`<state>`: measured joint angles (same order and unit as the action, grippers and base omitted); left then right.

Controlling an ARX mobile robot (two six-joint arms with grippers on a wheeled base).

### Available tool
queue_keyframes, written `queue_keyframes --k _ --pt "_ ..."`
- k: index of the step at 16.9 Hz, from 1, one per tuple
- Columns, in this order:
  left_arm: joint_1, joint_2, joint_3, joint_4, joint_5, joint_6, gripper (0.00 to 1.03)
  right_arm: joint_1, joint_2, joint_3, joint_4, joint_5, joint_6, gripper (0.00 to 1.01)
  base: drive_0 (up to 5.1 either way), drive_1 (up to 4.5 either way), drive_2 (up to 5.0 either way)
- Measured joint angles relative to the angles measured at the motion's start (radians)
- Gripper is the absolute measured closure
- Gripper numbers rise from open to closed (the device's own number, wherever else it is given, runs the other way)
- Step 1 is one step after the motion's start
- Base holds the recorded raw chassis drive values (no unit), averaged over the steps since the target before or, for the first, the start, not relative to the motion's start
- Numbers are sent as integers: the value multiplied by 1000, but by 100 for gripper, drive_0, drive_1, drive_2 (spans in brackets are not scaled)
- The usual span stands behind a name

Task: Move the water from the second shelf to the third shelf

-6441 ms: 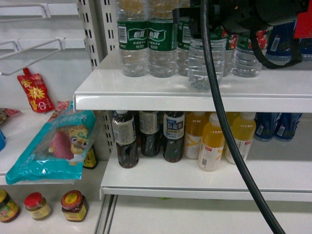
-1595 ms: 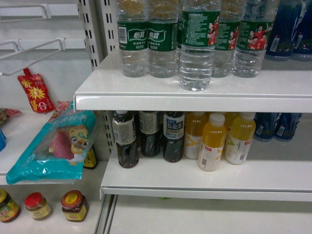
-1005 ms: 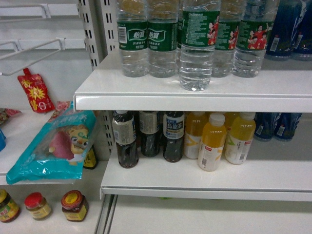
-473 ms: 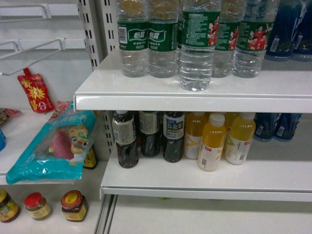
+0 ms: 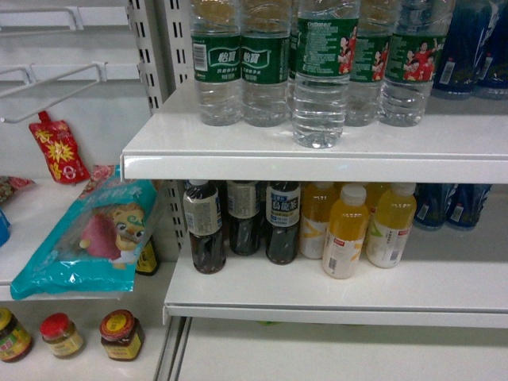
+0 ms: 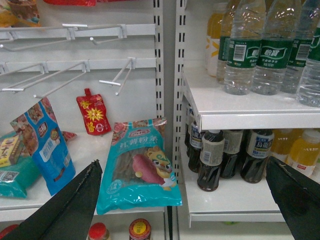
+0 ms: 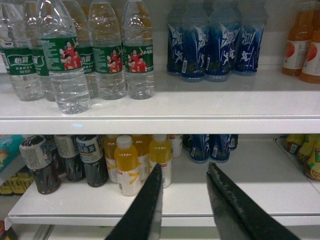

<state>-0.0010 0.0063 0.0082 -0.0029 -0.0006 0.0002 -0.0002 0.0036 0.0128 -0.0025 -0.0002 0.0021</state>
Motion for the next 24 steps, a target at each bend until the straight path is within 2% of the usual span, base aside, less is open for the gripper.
queue_keyframes --k 2,3,6,24 --pt "0 0 0 2 0 0 5 0 0 0 2 0 0 47 0 0 0" --pt "0 0 0 2 0 0 5 0 0 0 2 0 0 38 0 0 0" --pt "0 0 0 0 0 0 5 0 0 0 0 0 1 2 0 0 0" --pt "0 0 0 -3 0 0 5 0 0 0 -3 0 -1 3 0 0 0"
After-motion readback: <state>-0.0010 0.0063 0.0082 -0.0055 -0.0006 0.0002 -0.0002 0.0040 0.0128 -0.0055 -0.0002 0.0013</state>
